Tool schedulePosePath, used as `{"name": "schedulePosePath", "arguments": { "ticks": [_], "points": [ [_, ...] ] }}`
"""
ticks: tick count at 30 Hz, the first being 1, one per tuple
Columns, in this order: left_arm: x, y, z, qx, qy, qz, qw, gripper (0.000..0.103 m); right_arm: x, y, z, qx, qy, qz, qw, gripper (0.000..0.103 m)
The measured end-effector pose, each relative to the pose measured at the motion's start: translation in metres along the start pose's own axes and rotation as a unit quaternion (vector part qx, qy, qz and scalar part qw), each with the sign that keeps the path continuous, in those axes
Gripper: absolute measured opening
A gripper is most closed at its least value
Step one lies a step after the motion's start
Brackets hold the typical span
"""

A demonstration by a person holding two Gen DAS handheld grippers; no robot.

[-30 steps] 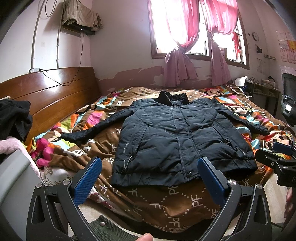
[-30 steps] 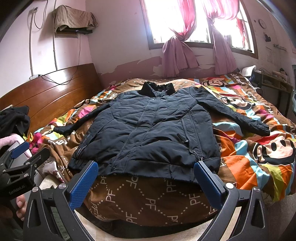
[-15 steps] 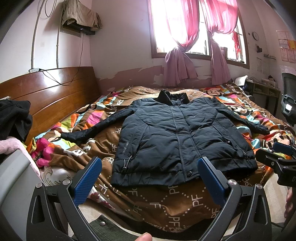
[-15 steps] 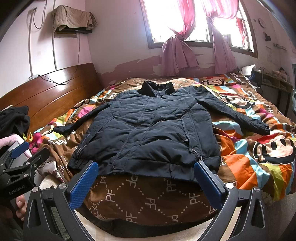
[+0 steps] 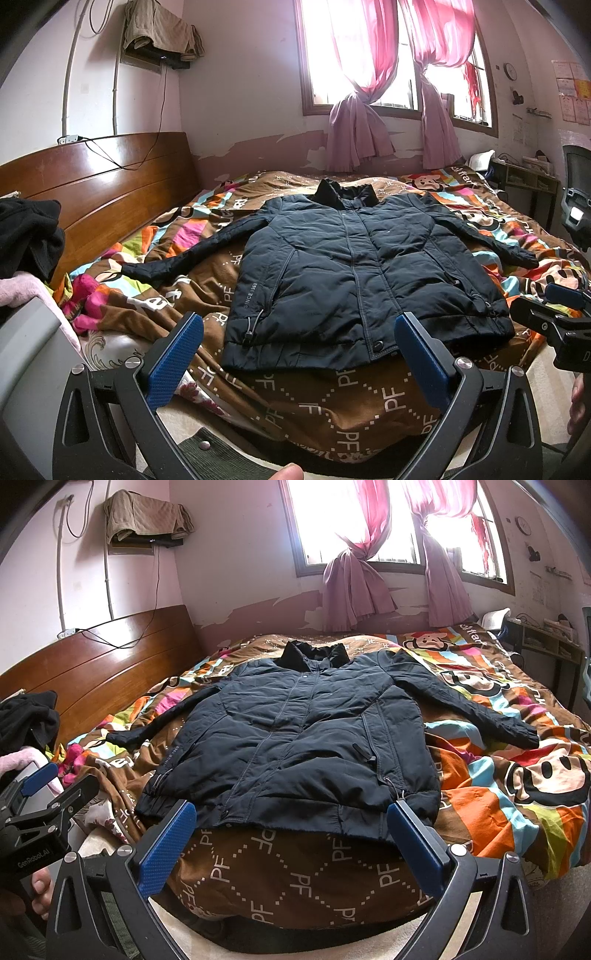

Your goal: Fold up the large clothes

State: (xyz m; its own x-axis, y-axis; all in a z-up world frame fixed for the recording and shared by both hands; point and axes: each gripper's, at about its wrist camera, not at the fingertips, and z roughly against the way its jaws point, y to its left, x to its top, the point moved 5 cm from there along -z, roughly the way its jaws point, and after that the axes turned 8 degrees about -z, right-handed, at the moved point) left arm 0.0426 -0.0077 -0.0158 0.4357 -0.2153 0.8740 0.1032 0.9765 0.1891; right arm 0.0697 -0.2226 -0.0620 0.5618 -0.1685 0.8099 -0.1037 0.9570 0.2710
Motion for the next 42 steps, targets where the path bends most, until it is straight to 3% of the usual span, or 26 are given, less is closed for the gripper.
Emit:
{"name": "schedulePosePath", "arguments": {
  "ticks": [18, 24, 29, 34, 42],
  "points": [
    [-0.003, 0.001, 0.001, -0.001, 0.005, 0.001, 1.0000, 0.101, 0.000, -0.001, -0.002, 0.000, 0.002, -0.001, 1.000, 0.103],
    [-0.009, 0.007, -0.008, -0.003, 0.027, 0.016, 0.9995, 0.101, -0.004, -0.005, -0.010, 0.004, 0.017, -0.005, 1.000, 0.103],
    [-0.015, 0.015, -0.029, 0.020, 0.065, 0.010, 0.9976, 0.101, -0.016, -0.013, -0.028, 0.006, 0.045, -0.004, 0.999, 0.103],
    [-0.012, 0.029, -0.055, 0.034, 0.086, 0.014, 0.9956, 0.101, 0.001, -0.027, -0.048, -0.027, 0.070, 0.004, 0.997, 0.103],
    [0.007, 0.053, -0.113, 0.077, 0.137, 0.034, 0.9871, 0.101, 0.037, -0.066, -0.078, -0.096, 0.063, 0.015, 0.993, 0.103]
  ]
}}
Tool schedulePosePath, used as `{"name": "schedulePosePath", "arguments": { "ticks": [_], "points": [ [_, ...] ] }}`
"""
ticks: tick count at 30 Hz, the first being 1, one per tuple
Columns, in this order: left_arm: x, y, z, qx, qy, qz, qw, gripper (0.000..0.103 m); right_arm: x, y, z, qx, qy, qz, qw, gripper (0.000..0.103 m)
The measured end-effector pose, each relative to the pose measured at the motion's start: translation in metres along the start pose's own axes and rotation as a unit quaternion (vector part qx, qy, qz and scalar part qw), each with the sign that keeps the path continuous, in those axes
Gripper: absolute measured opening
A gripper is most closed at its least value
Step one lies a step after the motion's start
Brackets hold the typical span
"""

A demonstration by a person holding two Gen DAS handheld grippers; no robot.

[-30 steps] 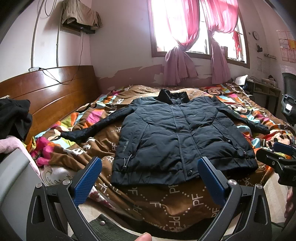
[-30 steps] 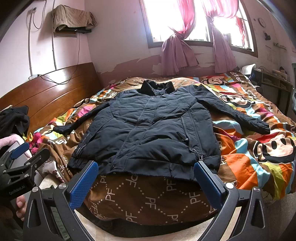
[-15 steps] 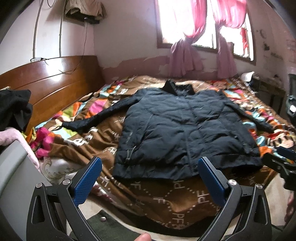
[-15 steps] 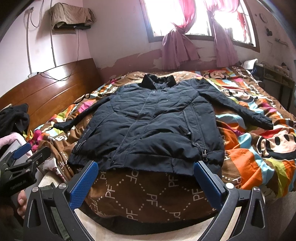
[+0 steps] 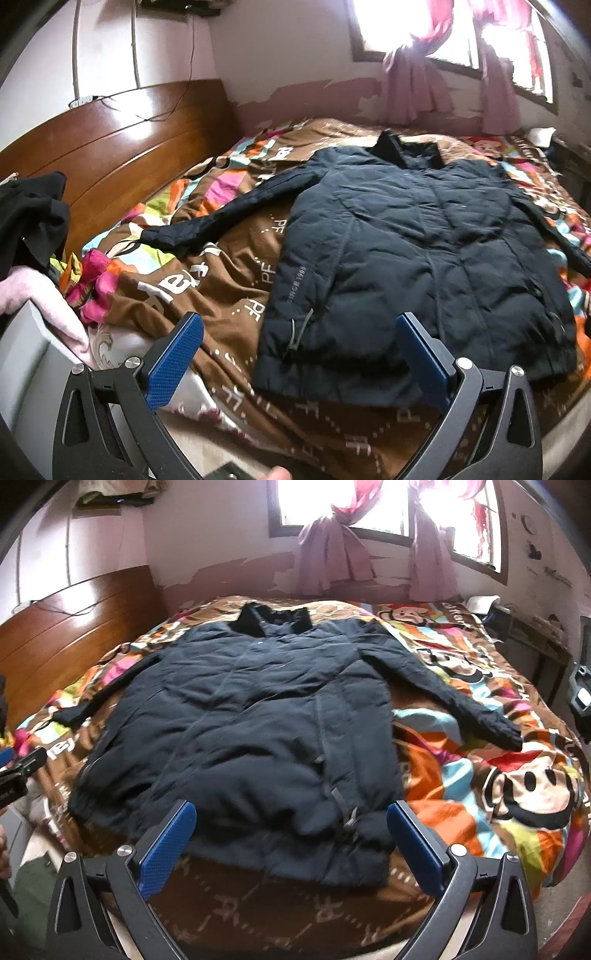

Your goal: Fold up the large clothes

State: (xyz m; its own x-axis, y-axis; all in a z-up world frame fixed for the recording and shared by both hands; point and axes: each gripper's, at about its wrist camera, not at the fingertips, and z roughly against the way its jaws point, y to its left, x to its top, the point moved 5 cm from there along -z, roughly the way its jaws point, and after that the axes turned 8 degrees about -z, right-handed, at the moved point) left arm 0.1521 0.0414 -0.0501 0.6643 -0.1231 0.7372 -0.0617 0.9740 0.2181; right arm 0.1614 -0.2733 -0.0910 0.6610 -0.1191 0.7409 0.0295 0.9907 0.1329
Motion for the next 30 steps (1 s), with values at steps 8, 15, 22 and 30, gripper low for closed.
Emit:
{"name": "schedulePosePath", "arguments": {
  "ticks": [8, 15, 22, 30],
  "points": [
    [0.031, -0.018, -0.052, -0.004, 0.055, -0.009, 0.9984, 0.101, 0.035, -0.035, -0.043, -0.026, 0.001, -0.017, 1.000, 0.103],
    [0.061, -0.064, -0.097, -0.061, 0.071, -0.008, 0.9956, 0.101, 0.059, -0.076, -0.086, -0.040, 0.021, -0.044, 0.998, 0.103],
    [0.095, -0.137, -0.147, -0.140, 0.094, -0.032, 0.9852, 0.101, 0.081, -0.146, -0.120, -0.055, 0.019, -0.153, 0.987, 0.103],
    [0.148, -0.212, -0.191, -0.206, 0.069, -0.052, 0.9747, 0.101, 0.096, -0.247, -0.173, -0.068, 0.014, -0.303, 0.950, 0.103]
  ]
}}
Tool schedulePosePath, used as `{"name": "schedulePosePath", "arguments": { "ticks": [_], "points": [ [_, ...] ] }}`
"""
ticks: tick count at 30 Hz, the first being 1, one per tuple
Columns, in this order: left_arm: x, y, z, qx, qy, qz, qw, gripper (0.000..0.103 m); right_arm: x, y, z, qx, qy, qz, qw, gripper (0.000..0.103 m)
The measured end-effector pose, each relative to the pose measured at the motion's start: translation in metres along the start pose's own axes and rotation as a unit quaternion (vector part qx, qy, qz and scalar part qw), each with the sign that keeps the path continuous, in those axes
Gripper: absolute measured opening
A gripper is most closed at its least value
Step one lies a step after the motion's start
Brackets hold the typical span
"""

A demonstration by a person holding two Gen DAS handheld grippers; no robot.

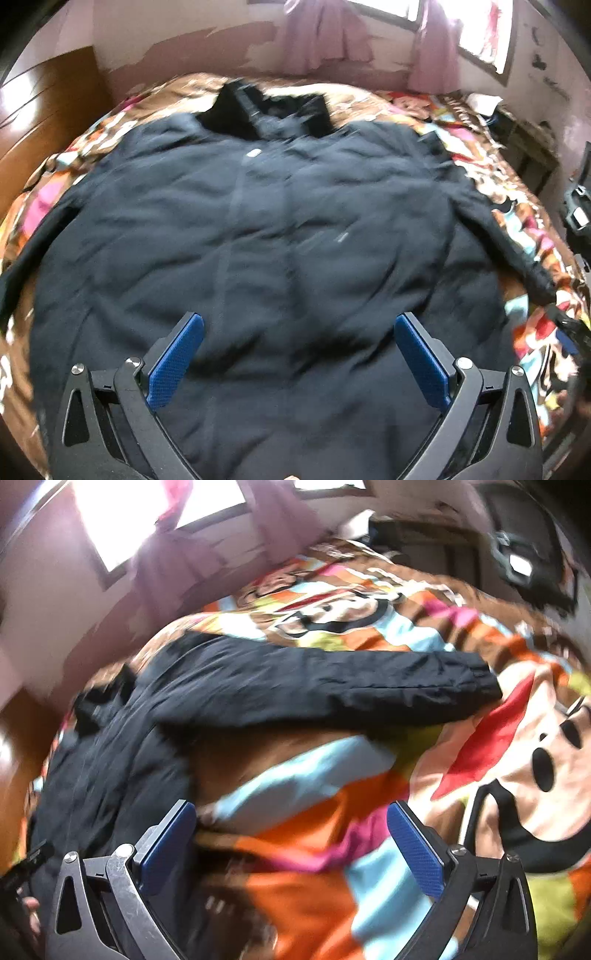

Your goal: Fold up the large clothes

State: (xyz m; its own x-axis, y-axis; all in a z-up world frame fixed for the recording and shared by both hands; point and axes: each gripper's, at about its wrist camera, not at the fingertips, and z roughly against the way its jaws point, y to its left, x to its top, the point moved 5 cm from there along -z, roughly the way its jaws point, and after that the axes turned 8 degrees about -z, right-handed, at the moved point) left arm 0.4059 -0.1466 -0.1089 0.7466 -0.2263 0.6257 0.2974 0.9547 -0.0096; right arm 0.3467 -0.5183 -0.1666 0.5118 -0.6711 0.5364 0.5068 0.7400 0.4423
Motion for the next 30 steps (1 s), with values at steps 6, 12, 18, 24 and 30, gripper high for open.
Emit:
{"name": "schedulePosePath", "arguments": {
  "ticks": [6, 12, 18, 24, 30],
  "points": [
    [0.053, -0.031, -0.047, -0.044, -0.025, -0.022, 0.9985, 0.101, 0.049, -0.046, -0.036, 0.022, -0.023, -0.133, 0.991, 0.103],
    [0.098, -0.053, -0.080, -0.123, -0.056, 0.011, 0.9908, 0.101, 0.072, -0.079, -0.070, 0.016, 0.011, -0.191, 0.981, 0.103],
    [0.118, -0.084, -0.113, -0.103, -0.042, -0.049, 0.9926, 0.101, 0.087, -0.120, -0.083, 0.041, -0.001, -0.287, 0.957, 0.102],
    [0.104, -0.093, -0.134, -0.076, -0.030, -0.074, 0.9939, 0.101, 0.088, -0.147, -0.075, 0.032, -0.029, -0.317, 0.947, 0.051],
    [0.101, -0.098, -0.137, -0.066, -0.011, -0.083, 0.9943, 0.101, 0.099, -0.137, -0.059, 0.033, -0.067, -0.273, 0.959, 0.012]
  ]
}}
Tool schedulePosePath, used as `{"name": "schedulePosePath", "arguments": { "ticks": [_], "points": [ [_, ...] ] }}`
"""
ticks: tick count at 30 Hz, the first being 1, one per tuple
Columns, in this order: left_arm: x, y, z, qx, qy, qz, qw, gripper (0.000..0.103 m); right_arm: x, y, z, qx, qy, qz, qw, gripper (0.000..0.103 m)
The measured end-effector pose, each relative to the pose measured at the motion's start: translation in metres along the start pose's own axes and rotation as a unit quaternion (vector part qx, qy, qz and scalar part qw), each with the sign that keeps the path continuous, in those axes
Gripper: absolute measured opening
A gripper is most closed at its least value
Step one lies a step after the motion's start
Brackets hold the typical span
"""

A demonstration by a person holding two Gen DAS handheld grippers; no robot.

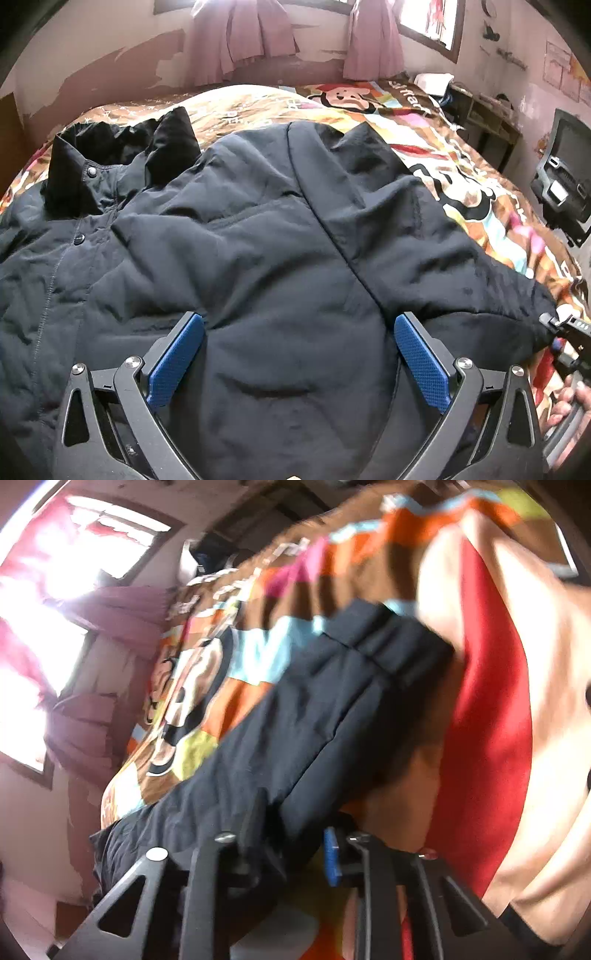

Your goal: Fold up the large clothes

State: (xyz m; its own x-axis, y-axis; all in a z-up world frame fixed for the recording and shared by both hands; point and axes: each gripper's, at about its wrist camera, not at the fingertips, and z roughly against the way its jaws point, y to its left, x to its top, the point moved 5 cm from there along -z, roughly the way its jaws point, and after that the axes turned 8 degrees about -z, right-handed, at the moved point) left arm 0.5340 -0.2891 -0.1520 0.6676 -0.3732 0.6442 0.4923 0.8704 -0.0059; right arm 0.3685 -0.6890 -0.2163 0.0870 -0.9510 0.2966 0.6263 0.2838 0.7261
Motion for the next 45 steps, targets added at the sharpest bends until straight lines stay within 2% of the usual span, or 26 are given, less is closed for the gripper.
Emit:
{"name": "schedulePosePath", "arguments": {
  "ticks": [3, 6, 10, 14, 17, 20, 26, 31, 33, 36, 38, 39, 41, 42, 43, 45],
  "points": [
    [-0.001, 0.003, 0.006, -0.008, 0.013, 0.006, 0.9999, 0.101, 0.003, 0.028, 0.017, 0.010, -0.037, 0.063, 0.997, 0.008],
    [-0.004, 0.011, 0.023, -0.017, 0.016, 0.011, 0.9997, 0.101, 0.001, 0.064, 0.048, 0.022, -0.086, 0.137, 0.987, 0.007],
    [-0.014, 0.029, 0.059, -0.010, 0.004, 0.006, 0.9999, 0.101, -0.015, 0.127, 0.089, 0.048, -0.133, 0.229, 0.963, 0.007],
    [-0.033, 0.056, 0.099, -0.012, 0.005, 0.013, 0.9998, 0.101, -0.049, 0.198, 0.117, 0.078, -0.156, 0.322, 0.931, 0.007],
    [-0.049, 0.086, 0.135, -0.010, -0.003, 0.027, 0.9996, 0.101, -0.094, 0.255, 0.137, 0.105, -0.163, 0.399, 0.896, 0.007],
    [-0.069, 0.126, 0.175, 0.019, -0.015, 0.046, 0.9987, 0.101, -0.147, 0.298, 0.149, 0.127, -0.162, 0.470, 0.858, 0.007],
    [-0.109, 0.190, 0.240, 0.076, -0.048, 0.076, 0.9930, 0.101, -0.271, 0.352, 0.150, 0.163, -0.124, 0.581, 0.788, 0.007],
    [-0.146, 0.235, 0.278, 0.086, -0.067, 0.116, 0.9873, 0.101, -0.378, 0.363, 0.135, 0.181, -0.061, 0.649, 0.736, 0.007],
    [-0.161, 0.250, 0.286, 0.086, -0.068, 0.134, 0.9849, 0.101, -0.421, 0.359, 0.127, 0.185, -0.037, 0.679, 0.710, 0.007],
    [-0.180, 0.265, 0.291, 0.086, -0.066, 0.153, 0.9822, 0.101, -0.472, 0.344, 0.113, 0.189, 0.000, 0.708, 0.680, 0.007],
    [-0.190, 0.275, 0.293, 0.087, -0.061, 0.165, 0.9807, 0.101, -0.495, 0.333, 0.103, 0.189, 0.028, 0.719, 0.668, 0.007],
    [-0.194, 0.278, 0.290, 0.086, -0.055, 0.175, 0.9793, 0.101, -0.512, 0.325, 0.093, 0.185, 0.051, 0.727, 0.660, 0.012],
    [-0.200, 0.284, 0.287, 0.078, -0.048, 0.193, 0.9769, 0.101, -0.532, 0.312, 0.084, 0.177, 0.077, 0.732, 0.654, 0.033],
    [-0.202, 0.286, 0.284, 0.068, -0.047, 0.205, 0.9753, 0.101, -0.541, 0.304, 0.075, 0.171, 0.096, 0.732, 0.653, 0.066],
    [-0.204, 0.289, 0.283, 0.061, -0.047, 0.212, 0.9743, 0.101, -0.546, 0.299, 0.070, 0.167, 0.109, 0.730, 0.653, 0.093],
    [-0.204, 0.289, 0.278, 0.025, -0.052, 0.233, 0.9708, 0.101, -0.547, 0.287, 0.066, 0.159, 0.127, 0.729, 0.653, 0.094]
  ]
}}
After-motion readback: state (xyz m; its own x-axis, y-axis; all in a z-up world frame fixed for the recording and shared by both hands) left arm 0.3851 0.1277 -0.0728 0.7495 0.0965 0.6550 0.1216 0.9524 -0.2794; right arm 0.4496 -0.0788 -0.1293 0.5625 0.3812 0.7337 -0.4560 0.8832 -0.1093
